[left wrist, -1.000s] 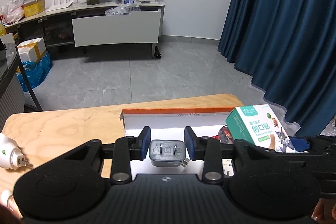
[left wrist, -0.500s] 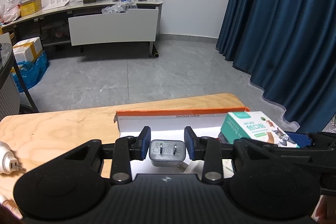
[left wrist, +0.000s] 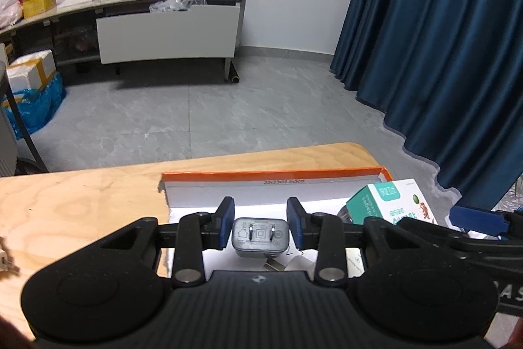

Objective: Organize rigid objects
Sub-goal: 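Release the black charger with left tool while right tool releases the green bandage box into the box, then move both open tools from the white box toward the plug device and bronze tube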

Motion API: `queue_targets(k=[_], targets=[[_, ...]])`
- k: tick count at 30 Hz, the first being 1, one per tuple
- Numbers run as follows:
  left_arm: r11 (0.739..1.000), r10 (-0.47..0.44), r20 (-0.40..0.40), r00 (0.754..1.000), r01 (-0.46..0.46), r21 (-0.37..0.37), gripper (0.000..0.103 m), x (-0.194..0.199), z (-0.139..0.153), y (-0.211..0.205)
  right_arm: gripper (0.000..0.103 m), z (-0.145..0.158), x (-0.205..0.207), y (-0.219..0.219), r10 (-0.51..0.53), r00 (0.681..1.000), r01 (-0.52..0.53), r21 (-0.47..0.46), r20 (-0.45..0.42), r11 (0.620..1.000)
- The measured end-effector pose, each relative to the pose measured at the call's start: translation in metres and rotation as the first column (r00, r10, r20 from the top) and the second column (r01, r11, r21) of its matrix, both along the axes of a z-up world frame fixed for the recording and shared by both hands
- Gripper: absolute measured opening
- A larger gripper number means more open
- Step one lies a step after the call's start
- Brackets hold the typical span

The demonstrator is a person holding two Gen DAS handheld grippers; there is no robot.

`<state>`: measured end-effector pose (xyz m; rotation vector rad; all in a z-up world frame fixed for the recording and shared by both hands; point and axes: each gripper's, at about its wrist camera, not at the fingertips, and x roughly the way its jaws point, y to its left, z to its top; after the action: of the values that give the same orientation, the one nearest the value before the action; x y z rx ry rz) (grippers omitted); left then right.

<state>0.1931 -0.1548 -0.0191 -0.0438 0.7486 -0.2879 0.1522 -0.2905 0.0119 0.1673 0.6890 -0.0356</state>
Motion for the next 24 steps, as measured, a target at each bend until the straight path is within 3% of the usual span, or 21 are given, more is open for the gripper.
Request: queue_targets(k=[2,6,9,24], targets=[[1.000,-0.004,0.000,1.000,0.004,0.002,0.049,0.000,0.000,-0.001,0.087,0.001,-0.001,-0.001,0.002,1.000,-0.002,0.009,0.002,1.000],[1.000,-0.001,0.016,1.000,0.001,-0.002,0.053,-0.006,0.005,0.002,0.088,0.007,-0.005,0.002,0.006,1.000,-0.006,-0.003,0.022,1.000],[1.000,0.012,0.020,1.000,-0.012,0.007,0.063,-0.011,0.014,0.005,0.088,0.016,-0.010,0.007,0.011,0.999,-0.011,-0.009,0.046,1.000],[0.992,0.104,0.058,0.993,-0.108,0.061,0.082,-0.069,0.057,0.045,0.089,0.037,-0.053,0.051,0.090,0.993,-0.088,-0.031,0.070,0.996]])
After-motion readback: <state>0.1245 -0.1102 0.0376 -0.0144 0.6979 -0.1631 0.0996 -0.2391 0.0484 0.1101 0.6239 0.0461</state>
